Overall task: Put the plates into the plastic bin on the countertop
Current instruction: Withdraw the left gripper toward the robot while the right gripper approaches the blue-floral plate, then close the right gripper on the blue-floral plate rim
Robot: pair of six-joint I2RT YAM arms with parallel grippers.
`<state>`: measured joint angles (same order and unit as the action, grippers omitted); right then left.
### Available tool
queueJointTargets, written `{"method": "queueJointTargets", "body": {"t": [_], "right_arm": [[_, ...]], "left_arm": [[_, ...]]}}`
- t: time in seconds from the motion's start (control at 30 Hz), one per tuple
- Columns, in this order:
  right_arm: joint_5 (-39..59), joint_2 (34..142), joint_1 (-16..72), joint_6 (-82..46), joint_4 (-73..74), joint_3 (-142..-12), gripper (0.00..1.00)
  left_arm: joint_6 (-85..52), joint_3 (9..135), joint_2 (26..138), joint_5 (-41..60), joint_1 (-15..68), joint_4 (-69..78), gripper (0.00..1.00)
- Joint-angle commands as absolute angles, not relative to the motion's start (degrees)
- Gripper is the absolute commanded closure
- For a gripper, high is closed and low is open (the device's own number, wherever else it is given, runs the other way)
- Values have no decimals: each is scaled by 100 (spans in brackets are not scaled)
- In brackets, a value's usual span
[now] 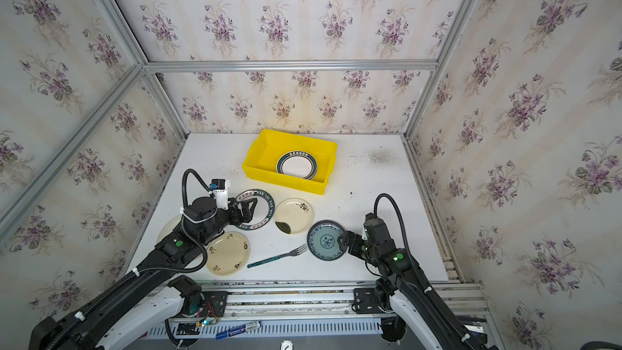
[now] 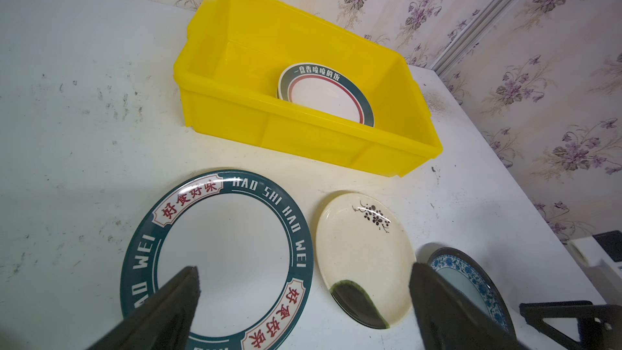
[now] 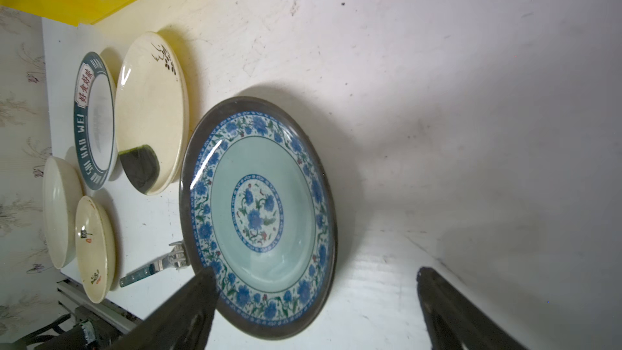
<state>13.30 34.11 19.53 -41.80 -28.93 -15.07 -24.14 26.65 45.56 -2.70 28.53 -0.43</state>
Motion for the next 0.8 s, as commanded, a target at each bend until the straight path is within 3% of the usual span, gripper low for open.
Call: {"method": "queueJointTargets", "body": {"t": [0.0, 0.3, 0.77], "right_arm": [[1618, 3516, 1959, -4358, -2356, -1440, 7], [1784, 3929, 1946, -4307, -1950, -1237, 20], [1698, 4306, 1907, -4421, -1396, -1151, 29]], "left_arm": [[-2365, 2394, 4448, 132, 2861, 398, 0], [-2057, 1848, 4420, 515, 2859, 1195, 0], [-1938, 1705, 4449, 309, 2862, 1353, 0]]}}
